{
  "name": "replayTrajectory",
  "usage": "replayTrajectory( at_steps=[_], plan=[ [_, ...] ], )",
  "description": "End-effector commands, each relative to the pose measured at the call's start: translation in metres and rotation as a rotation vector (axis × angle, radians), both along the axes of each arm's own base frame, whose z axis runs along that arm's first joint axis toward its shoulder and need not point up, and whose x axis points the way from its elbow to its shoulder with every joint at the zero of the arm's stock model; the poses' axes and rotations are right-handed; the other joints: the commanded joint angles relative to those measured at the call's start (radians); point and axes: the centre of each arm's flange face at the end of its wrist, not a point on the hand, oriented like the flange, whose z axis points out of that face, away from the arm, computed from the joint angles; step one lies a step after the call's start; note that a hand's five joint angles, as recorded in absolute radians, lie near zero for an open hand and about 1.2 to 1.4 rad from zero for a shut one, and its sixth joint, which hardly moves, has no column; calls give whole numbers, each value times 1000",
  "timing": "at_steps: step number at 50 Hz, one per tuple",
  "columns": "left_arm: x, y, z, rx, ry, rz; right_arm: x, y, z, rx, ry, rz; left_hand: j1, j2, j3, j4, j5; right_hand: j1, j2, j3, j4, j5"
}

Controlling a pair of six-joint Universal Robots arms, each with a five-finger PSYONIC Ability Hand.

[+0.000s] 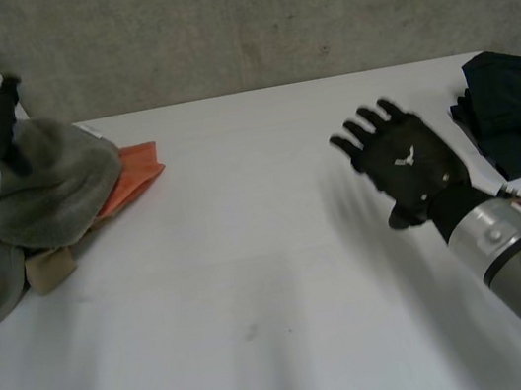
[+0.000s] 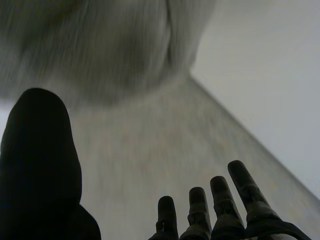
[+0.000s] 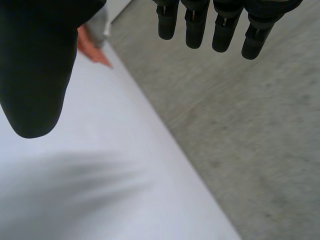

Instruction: Fold the laundry.

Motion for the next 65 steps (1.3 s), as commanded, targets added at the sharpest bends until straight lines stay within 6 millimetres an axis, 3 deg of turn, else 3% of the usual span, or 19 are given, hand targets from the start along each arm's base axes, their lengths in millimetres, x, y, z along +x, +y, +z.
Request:
replayTrajectory(
  at_steps=[1,3,4,6,14,17,19,22,28,32,36,39,40,44,46,51,54,59,65],
  plan=[
    [27,-48,-66,92,-35,45,-8,-19,-17,83,3,-82,210,166,166,157,144,-45,-35,-31,-33,-39],
    [29,-54,-70,88,-21,33,-10,-23,-18,89,4,-96,480,436,436,427,414,-45,-35,-31,-33,-39],
    [28,-58,-66,72,-4,15,-12,-26,-18,93,4,-109,859,815,815,806,793,-45,-35,-31,-33,-39],
    [27,-59,-59,57,17,2,-15,-27,-17,97,5,-121,1237,1193,1193,1184,1171,-45,-35,-31,-33,-39],
    [-12,-17,55,-219,154,-130,-28,-34,6,66,-39,-159,1238,1195,1194,1185,1172,-45,-35,-31,-33,-39],
    [-43,21,111,-361,239,-265,-31,-39,15,57,-75,-169,1238,1195,1194,1185,1172,-45,-35,-31,-33,-39],
    [-64,48,133,-384,290,-358,-32,-40,21,64,-107,-179,1238,1195,1194,1185,1172,-45,-35,-31,-33,-39],
    [-89,84,142,-344,357,-471,-37,-43,33,62,-158,-194,1238,1195,1194,1185,1172,-45,-35,-31,-33,-39],
    [-138,142,102,-120,408,-680,-49,-52,45,52,-212,-231,1238,1195,1194,1185,1172,-45,-35,-31,-33,-39],
    [-175,184,24,126,340,-799,-57,-58,47,60,-229,-255,1238,1195,1194,1185,1172,-45,-35,-31,-33,-39],
    [-189,206,-40,287,241,-817,-62,-63,46,76,-234,-259,1238,1195,1194,1185,1172,-45,-35,-31,-33,-39],
    [-191,215,-63,355,204,-810,-64,-66,42,87,-229,-255,1195,1151,1151,1142,1129,-45,-35,-31,-33,-39],
    [-191,225,-69,397,192,-819,-64,-68,41,92,-226,-246,872,828,828,819,806,-45,-35,-31,-33,-39],
    [-188,244,-63,422,180,-839,-60,-72,35,115,-213,-222,122,78,78,69,56,-45,-35,-31,-33,-39],
    [-184,244,-51,391,188,-834,-57,-72,34,130,-207,-208,32,-11,-12,-21,-34,-45,-35,-31,-33,-39],
    [-151,227,-4,241,245,-734,-42,-69,35,204,-187,-142,16,-27,-27,-36,-50,-45,-35,-31,-33,-39],
    [-128,212,10,194,275,-648,-23,-63,38,302,-164,-66,16,-27,-27,-36,-50,-45,-35,-31,-33,-39],
    [-95,195,11,212,343,-536,7,-55,39,422,-117,40,16,-27,-27,-36,-50,-45,-35,-31,-33,-39],
    [-61,191,-9,332,435,-424,49,-51,32,481,8,162,16,-27,-27,-36,-50,-24,-15,-11,-12,-18]
  ],
)
